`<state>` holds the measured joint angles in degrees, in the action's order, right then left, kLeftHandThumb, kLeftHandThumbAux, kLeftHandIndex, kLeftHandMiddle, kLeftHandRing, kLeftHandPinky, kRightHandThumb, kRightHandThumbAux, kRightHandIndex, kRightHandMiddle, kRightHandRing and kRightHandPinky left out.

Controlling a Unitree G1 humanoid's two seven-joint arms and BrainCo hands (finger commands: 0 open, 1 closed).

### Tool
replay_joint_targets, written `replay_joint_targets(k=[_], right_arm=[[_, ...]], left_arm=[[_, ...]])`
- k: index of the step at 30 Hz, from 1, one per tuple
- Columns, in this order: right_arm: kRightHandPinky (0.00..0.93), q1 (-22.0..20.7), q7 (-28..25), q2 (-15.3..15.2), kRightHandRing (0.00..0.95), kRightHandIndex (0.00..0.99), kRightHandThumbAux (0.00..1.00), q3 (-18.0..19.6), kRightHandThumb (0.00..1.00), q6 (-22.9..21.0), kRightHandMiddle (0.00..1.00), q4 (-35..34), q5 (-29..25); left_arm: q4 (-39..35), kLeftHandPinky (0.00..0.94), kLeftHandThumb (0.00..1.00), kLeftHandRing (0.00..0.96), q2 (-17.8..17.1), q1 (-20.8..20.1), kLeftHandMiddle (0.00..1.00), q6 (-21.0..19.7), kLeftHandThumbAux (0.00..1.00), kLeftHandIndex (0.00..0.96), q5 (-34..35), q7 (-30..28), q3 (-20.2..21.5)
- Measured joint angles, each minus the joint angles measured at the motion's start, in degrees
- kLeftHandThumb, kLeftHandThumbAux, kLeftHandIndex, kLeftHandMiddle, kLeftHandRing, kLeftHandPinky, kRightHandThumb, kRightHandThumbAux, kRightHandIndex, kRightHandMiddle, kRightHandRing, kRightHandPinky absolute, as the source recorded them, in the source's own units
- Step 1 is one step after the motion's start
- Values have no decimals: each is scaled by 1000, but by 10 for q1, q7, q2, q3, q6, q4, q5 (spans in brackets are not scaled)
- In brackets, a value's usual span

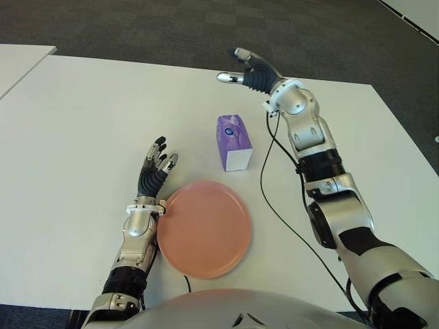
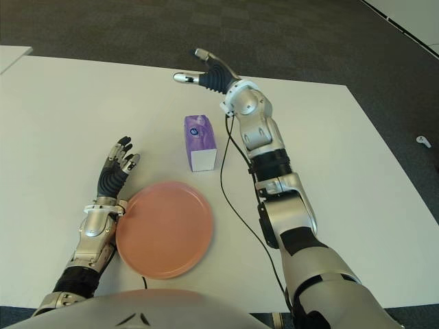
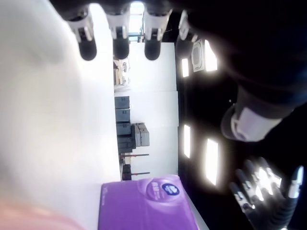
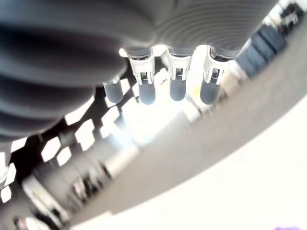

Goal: Put the tissue paper into the plate.

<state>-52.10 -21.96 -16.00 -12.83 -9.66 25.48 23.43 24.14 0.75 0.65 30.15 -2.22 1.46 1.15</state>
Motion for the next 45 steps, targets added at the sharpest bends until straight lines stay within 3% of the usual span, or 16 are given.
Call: replay_joint_targets(k=[9, 17, 21, 36, 45], right_arm=[[0, -62, -81, -2, 0, 12, 294, -75, 162, 6, 0, 172, 32], [0, -36, -143, 5, 0, 10, 288, -127, 169, -101, 0, 135, 58], [0, -34, -163, 6, 0, 3, 296, -142, 165, -130, 0, 121, 64], [0, -35, -181, 3, 0, 0, 307, -175, 143, -169, 0, 97, 83], [0, -45, -220, -19, 0, 17, 304, -182, 153, -186, 0, 62, 91]], left_arm=[[14, 0, 0, 0, 0, 3, 0, 5, 549, 0, -7, 4, -1], [15, 0, 0, 0, -1, 5, 0, 8, 548, 0, -12, 8, -2], [14, 0, 0, 0, -1, 5, 0, 8, 551, 0, -12, 9, -3], [12, 0, 0, 0, -1, 7, 0, 10, 539, 0, -11, 9, -4], [11, 0, 0, 0, -2, 9, 0, 9, 541, 0, -11, 9, -6]])
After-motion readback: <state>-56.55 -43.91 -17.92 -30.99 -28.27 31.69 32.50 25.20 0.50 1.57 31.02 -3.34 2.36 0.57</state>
